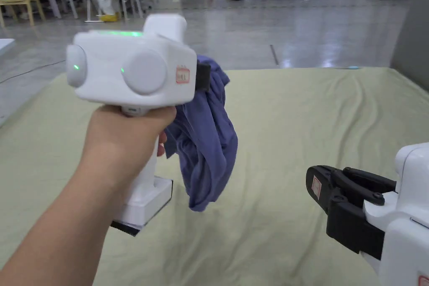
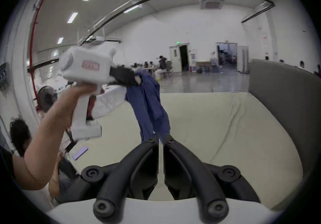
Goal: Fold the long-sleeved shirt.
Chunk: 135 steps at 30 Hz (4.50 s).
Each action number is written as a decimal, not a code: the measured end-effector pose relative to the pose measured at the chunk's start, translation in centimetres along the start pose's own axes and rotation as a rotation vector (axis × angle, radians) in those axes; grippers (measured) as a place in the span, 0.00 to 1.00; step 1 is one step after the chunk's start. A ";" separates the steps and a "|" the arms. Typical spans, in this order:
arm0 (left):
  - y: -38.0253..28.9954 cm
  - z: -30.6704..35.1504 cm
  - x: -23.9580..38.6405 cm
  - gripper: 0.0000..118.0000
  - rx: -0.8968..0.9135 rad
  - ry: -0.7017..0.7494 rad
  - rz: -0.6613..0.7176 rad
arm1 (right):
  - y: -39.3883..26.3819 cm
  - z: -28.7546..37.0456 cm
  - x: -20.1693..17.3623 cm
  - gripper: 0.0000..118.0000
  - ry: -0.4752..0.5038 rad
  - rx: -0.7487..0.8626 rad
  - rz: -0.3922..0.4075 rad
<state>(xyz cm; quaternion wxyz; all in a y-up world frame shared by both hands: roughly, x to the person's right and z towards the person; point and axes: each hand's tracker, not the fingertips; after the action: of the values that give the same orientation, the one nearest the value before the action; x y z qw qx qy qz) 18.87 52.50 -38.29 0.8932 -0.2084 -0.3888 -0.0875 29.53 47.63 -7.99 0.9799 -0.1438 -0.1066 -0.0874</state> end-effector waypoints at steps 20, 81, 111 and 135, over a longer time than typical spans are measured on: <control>-16.8 -7.5 0.1 1.00 -0.136 -0.144 0.309 | -5.6 -3.8 8.1 0.06 -0.144 -0.140 -0.117; -3.3 -15.3 -5.4 0.00 0.001 -0.116 0.456 | -0.5 -18.1 9.3 0.16 -0.163 -0.296 -0.020; 27.0 -9.2 -15.7 0.00 0.282 0.136 0.363 | 40.6 -28.5 10.1 0.16 -0.270 -0.097 0.399; -26.7 -0.6 -16.1 0.00 -0.375 0.290 0.513 | -16.9 -21.0 -1.3 0.16 0.205 -0.558 0.562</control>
<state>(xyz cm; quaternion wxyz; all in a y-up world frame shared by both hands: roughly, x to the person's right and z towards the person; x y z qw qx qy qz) -0.24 28.16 -42.30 0.8782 -0.4450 -0.1702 0.0414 28.70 25.53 -23.51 0.8945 -0.4184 0.0628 0.1443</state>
